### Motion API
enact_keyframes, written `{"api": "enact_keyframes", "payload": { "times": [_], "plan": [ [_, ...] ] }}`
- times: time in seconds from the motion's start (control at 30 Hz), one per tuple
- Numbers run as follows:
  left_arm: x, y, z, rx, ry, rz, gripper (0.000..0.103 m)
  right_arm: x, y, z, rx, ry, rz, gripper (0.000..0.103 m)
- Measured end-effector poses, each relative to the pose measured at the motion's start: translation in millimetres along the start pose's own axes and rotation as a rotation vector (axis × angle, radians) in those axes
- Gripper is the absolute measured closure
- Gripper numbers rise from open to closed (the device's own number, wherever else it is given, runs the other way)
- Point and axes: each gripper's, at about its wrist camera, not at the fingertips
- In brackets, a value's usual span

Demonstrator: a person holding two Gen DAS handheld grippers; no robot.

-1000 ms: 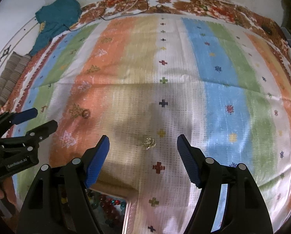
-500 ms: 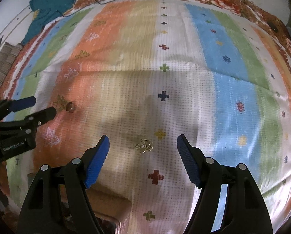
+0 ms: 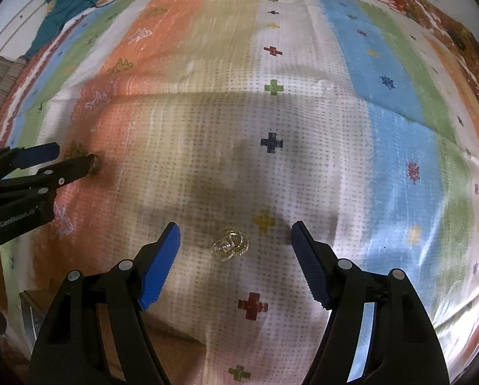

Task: Organize jewelry
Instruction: 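Close the right tool on the metal charm while the left tool grasps a small ring, then carry both small rings over the silver tin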

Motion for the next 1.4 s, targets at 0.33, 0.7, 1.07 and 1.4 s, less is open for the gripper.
{"api": "enact_keyframes", "payload": {
  "times": [0.33,0.7,1.07,1.4],
  "plan": [
    [2,13,12,-0.004,-0.019,0.051,0.081,2,1,10,-0.071,-0.022,-0.02,0.066],
    [-8,14,-5,-0.018,0.003,0.032,0.085,-2,7,2,-0.043,0.014,-0.029,0.087],
    [-26,30,-52,-0.069,0.07,0.032,0.085,-1,7,-40,0.009,0.125,0.003,0.087],
    [-46,47,-90,-0.108,0.131,0.061,0.085,-16,5,-72,0.059,0.187,-0.003,0.087]
  ]
}}
Point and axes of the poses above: each gripper's, at about its wrist camera, not at the fingertips, and z roughly the way its jaws point, y to its right, x to its top, and after that the axes turned 5 degrees about -x, right-handed
